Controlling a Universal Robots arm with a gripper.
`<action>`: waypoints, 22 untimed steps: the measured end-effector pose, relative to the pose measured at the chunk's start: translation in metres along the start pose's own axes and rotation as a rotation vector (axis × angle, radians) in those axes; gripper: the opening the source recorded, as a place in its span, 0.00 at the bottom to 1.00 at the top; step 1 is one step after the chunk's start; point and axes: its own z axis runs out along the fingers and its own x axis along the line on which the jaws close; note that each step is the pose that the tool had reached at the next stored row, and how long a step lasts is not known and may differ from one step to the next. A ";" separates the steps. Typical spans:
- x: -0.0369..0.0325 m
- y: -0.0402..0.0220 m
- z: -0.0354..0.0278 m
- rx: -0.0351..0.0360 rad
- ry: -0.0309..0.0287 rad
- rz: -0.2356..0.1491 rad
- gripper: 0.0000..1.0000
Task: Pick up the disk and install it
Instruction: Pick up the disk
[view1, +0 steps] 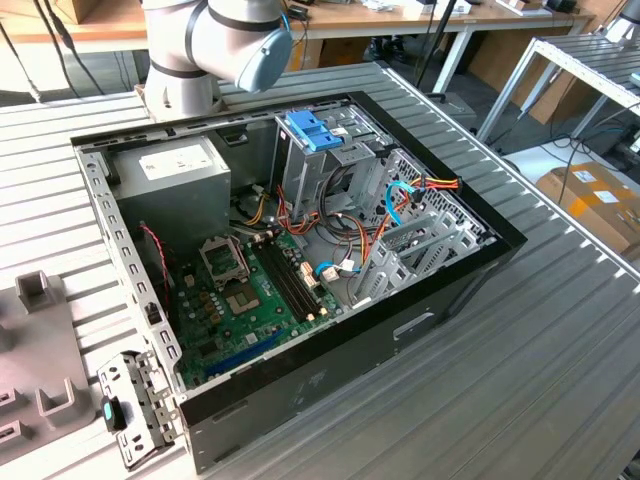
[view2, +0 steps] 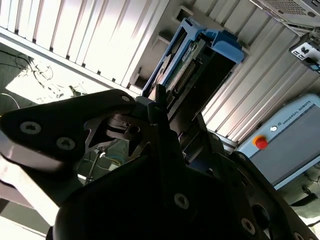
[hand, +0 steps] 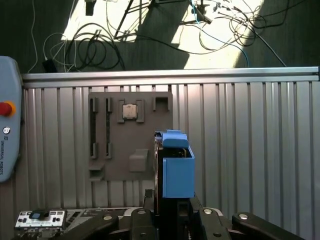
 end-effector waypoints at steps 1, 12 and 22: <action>-0.0001 -0.0035 -0.0001 0.0000 0.0000 0.000 0.35; -0.0026 -0.0836 -0.0011 0.0000 0.0000 0.000 0.35; -0.0040 -0.1298 -0.0018 0.0000 0.0000 0.000 0.35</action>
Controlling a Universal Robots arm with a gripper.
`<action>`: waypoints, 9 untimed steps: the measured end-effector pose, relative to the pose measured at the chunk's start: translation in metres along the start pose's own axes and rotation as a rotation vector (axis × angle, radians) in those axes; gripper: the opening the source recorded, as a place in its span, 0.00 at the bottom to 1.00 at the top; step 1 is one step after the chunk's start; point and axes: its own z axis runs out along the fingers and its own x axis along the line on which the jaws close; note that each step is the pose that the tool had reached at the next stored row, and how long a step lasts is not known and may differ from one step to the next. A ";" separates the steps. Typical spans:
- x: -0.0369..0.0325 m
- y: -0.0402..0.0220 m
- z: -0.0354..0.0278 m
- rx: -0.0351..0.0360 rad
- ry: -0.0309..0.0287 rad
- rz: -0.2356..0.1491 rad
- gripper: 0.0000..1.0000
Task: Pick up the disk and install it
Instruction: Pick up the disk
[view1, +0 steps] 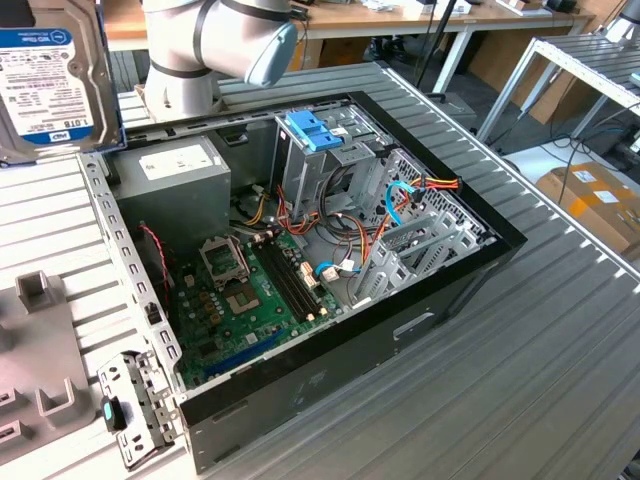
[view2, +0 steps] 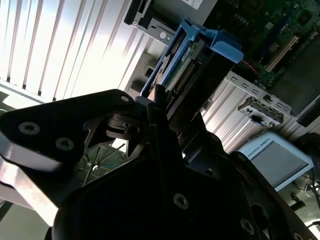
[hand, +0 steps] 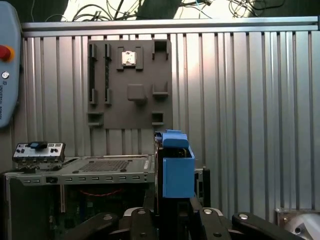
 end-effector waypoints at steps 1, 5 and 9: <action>-0.0002 -0.0064 -0.0001 0.0000 -0.0001 0.000 0.35; -0.0011 -0.0363 -0.0004 0.0001 -0.0001 0.000 0.35; -0.0017 -0.0549 -0.0007 0.0000 0.0000 0.000 0.35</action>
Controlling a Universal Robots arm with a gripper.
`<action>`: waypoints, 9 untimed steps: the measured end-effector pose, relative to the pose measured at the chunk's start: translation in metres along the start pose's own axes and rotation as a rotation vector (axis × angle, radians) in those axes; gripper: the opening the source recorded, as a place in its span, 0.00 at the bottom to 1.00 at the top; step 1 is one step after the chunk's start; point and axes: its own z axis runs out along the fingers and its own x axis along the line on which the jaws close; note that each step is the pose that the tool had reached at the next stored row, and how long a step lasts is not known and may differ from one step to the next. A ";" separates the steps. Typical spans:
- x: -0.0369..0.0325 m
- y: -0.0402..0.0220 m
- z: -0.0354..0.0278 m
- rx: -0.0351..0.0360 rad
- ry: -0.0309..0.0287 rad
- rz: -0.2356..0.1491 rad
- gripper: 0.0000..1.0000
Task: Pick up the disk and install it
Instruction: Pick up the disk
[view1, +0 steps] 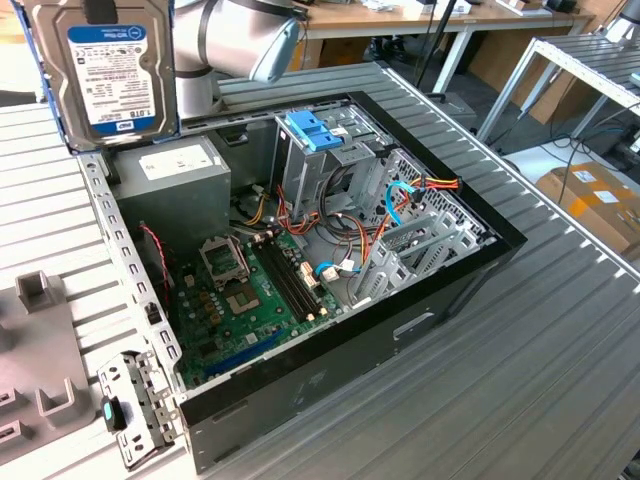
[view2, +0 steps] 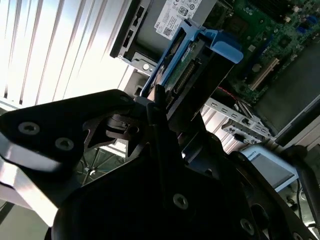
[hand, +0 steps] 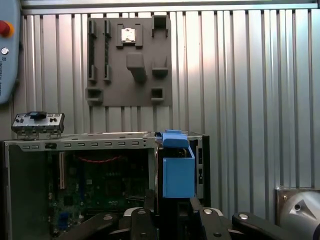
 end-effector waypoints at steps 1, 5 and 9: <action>-0.0001 -0.0051 -0.0001 0.0000 0.0000 0.000 0.35; -0.0007 -0.0238 -0.0003 0.0000 0.0000 0.000 0.35; -0.0012 -0.0400 -0.0005 0.0000 0.0000 0.000 0.35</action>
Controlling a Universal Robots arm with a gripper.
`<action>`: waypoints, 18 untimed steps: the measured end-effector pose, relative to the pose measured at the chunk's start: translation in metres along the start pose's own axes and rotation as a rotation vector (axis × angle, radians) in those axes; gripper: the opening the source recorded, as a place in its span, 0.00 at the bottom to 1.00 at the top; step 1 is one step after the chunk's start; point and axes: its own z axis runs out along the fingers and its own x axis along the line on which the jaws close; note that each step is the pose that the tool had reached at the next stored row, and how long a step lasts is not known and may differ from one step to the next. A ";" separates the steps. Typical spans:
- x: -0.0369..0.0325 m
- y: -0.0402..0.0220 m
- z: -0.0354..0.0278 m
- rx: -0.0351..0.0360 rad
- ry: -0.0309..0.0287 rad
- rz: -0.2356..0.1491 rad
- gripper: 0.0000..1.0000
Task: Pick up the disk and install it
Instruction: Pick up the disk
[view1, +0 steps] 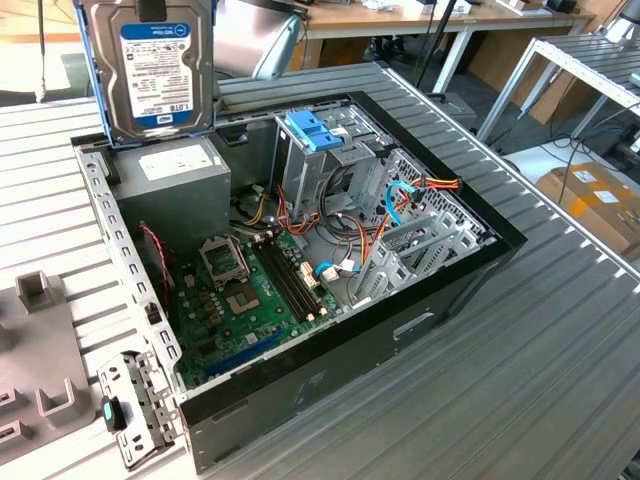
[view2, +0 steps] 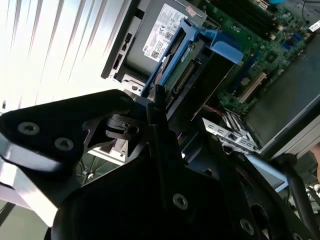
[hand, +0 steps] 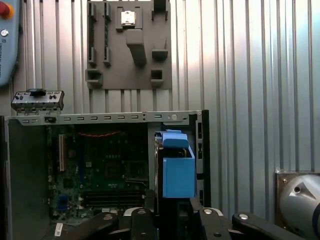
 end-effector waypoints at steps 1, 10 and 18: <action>-0.0001 -0.0037 -0.0001 -0.0001 0.0000 0.000 0.35; -0.0013 -0.0430 -0.0006 -0.0001 0.0000 -0.001 0.35; -0.0026 -0.0836 -0.0012 0.0000 0.0001 -0.002 0.35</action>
